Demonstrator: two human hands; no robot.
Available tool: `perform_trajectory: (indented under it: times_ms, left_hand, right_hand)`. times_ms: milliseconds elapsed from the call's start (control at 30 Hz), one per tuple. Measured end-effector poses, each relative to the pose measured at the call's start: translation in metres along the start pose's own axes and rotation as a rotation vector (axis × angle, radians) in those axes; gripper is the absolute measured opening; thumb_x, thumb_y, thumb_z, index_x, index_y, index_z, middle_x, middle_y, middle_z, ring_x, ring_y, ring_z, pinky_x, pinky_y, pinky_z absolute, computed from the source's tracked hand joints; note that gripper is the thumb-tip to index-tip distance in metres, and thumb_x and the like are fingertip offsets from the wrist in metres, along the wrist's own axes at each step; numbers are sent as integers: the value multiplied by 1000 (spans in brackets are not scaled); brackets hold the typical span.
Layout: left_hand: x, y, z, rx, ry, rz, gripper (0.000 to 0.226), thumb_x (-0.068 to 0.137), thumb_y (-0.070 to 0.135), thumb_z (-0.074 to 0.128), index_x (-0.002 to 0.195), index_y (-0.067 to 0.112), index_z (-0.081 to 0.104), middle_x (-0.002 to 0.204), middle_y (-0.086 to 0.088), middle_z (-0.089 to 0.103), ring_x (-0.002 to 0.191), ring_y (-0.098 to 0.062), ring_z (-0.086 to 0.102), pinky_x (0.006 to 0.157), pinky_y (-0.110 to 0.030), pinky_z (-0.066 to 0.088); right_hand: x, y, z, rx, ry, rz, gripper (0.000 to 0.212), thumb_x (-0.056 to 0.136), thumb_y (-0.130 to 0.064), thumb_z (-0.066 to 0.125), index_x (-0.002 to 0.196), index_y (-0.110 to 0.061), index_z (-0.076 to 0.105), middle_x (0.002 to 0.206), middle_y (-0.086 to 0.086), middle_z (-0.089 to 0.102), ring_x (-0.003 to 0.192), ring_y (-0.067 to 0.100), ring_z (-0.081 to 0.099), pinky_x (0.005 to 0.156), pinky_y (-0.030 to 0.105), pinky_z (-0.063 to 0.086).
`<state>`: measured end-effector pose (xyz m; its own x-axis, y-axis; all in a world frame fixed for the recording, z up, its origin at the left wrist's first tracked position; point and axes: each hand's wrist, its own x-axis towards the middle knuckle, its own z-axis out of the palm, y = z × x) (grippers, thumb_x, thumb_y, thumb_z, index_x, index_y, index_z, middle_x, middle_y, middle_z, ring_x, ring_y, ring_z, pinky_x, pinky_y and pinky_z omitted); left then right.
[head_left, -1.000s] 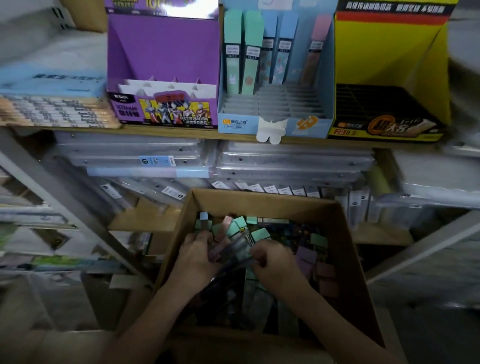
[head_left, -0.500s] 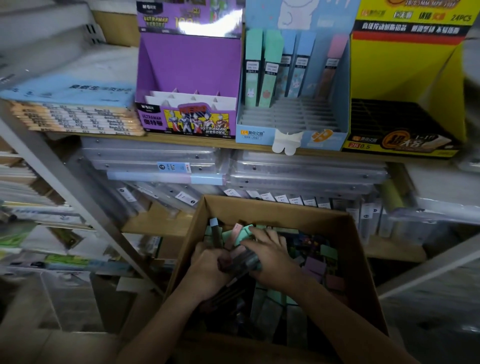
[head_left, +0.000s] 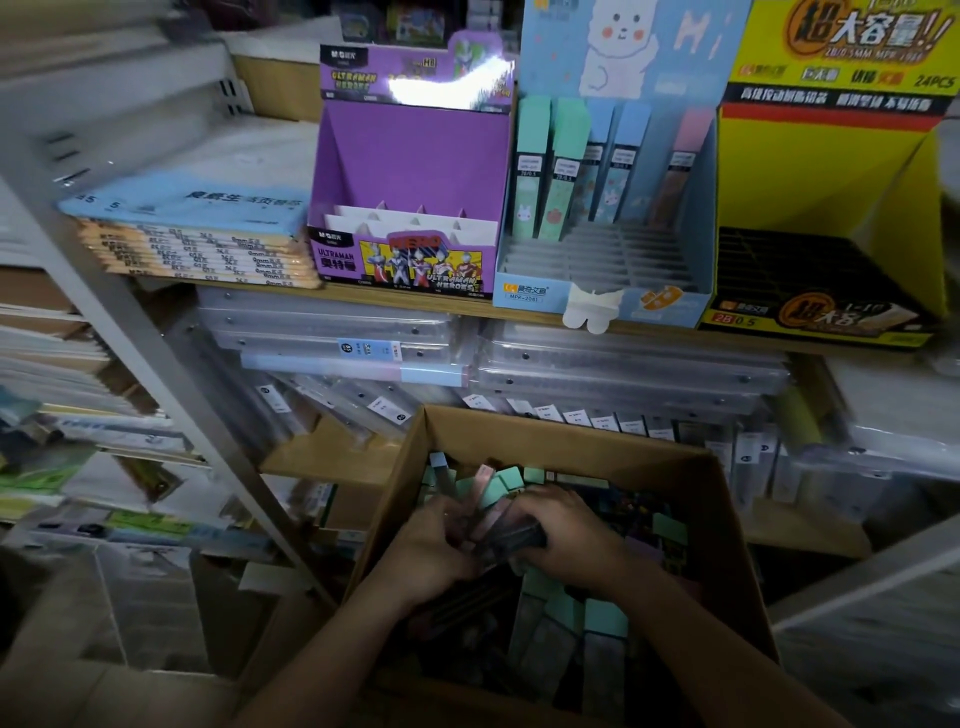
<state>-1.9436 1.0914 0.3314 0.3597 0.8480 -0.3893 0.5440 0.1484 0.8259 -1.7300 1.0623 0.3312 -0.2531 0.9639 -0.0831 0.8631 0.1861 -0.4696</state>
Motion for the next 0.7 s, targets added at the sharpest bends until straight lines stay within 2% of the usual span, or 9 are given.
perform_trajectory:
  times_ms: [133, 200, 267, 367, 433, 500, 567, 633, 700]
  left_hand:
    - [3, 2, 5, 71, -45, 55, 31, 74, 22, 86, 104, 25, 76, 99, 15, 77, 97, 3, 69, 96, -35, 55]
    - [4, 2, 6, 115, -78, 95, 46, 79, 22, 84, 123, 22, 70, 107, 25, 73, 99, 14, 64, 98, -28, 53]
    - [3, 4, 4, 121, -124, 127, 61, 83, 22, 81, 139, 21, 58, 115, 35, 66, 105, 20, 58, 97, -18, 49]
    - [4, 6, 4, 75, -145, 176, 42, 83, 23, 81, 122, 35, 68, 149, 25, 50, 122, 8, 56, 106, -24, 46]
    - [4, 8, 5, 92, -159, 194, 38, 82, 23, 81, 108, 46, 66, 161, 21, 36, 130, 3, 50, 98, -13, 44]
    - [7, 8, 7, 111, -185, 225, 44, 81, 16, 82, 109, 45, 64, 167, 21, 16, 138, 5, 39, 92, -3, 41]
    - [11, 6, 12, 107, -202, 272, 50, 81, 9, 80, 116, 40, 65, 167, 23, -3, 146, 8, 18, 109, -12, 38]
    - [15, 5, 15, 111, -200, 287, 52, 81, 6, 80, 121, 37, 66, 167, 20, -8, 151, 4, 4, 122, -25, 28]
    - [18, 6, 17, 108, -202, 301, 45, 81, 8, 82, 113, 37, 69, 170, 10, -8, 152, 2, -8, 124, -28, 24]
  right_hand:
    - [-2, -2, -4, -20, -24, -9, 20, 81, -27, 66, 99, -28, 59, 108, -11, 62, 106, 14, 54, 97, 34, 39]
    - [-3, -3, -7, -1, -39, 9, 18, 80, -26, 63, 97, -28, 57, 103, -11, 63, 102, 16, 56, 94, 33, 42]
    - [-5, -2, -9, 75, -34, 38, 18, 77, -24, 65, 92, -27, 56, 93, -9, 65, 91, 16, 59, 81, 33, 49]
    - [-7, 3, -10, 178, -17, 64, 23, 72, -21, 68, 90, -27, 56, 81, -7, 66, 76, 11, 61, 64, 33, 50]
    - [-8, 6, -8, 201, -12, 82, 32, 71, -20, 68, 96, -33, 53, 84, -8, 66, 76, 7, 62, 65, 35, 53]
    - [-10, 10, -7, 235, -9, 95, 49, 70, -22, 69, 109, -45, 50, 89, -12, 65, 79, 2, 62, 65, 28, 54]
    - [-13, 14, -7, 226, 4, 71, 64, 70, -26, 68, 124, -53, 47, 94, -16, 64, 84, -1, 62, 66, 19, 52]
    - [-16, 17, -7, 157, 15, 44, 53, 70, -35, 66, 120, -47, 56, 101, -18, 58, 88, 0, 60, 75, 23, 54]
    - [-18, 19, -7, 120, 4, 32, 35, 72, -44, 64, 107, -38, 64, 105, -15, 47, 89, 4, 59, 81, 28, 54]
